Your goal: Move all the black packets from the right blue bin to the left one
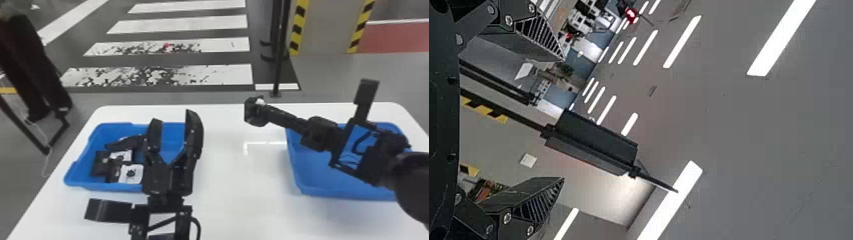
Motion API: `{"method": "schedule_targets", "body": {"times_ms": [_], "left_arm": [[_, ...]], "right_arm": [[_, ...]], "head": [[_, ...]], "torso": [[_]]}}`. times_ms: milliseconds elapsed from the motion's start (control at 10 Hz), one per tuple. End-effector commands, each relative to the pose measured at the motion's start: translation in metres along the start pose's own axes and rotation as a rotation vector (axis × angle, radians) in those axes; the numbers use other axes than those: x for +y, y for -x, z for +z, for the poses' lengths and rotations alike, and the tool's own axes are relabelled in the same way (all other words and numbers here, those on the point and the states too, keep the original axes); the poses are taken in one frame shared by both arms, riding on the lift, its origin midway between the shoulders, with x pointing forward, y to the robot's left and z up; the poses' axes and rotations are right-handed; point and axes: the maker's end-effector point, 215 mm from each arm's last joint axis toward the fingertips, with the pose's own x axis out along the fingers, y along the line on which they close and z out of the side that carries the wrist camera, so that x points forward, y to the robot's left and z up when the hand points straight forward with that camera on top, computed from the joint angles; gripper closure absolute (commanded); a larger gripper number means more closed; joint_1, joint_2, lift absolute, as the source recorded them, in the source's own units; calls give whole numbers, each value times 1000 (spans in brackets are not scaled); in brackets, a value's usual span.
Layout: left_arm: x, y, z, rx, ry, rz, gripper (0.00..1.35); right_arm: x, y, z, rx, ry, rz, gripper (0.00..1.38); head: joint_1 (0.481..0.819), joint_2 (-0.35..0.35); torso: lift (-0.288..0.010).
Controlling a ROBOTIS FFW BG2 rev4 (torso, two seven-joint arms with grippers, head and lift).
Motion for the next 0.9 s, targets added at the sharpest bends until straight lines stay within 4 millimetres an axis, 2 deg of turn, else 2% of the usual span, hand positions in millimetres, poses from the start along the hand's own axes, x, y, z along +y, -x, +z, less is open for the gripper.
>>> {"method": "schedule_targets", "body": {"times_ms": [0,100,300,500,700,800], "left_arm": [[-14,0,-12,32,19,-25,211],[-15,2,-16,44,19,-27,211],[-22,4,-28,81,24,-40,211],[-27,8,-36,104,36,-46,211],[-37,12,-43,121,55,-63,211],[-36,12,-44,124,59,-59,211]], "right_arm": [[33,-23,-16,31,-35,93,1210],[51,-33,-26,51,-49,138,1210],[75,-44,-41,75,-75,191,1210],[86,-50,-40,79,-69,218,1210],[97,-53,-28,41,-74,252,1210],[100,-53,-26,39,-72,258,1210]], "head": [[672,137],[678,156],[686,187],[695,204],[695,206],[695,203]], "torso": [[-168],[-168],[-168],[-168],[-168],[-168]]}}
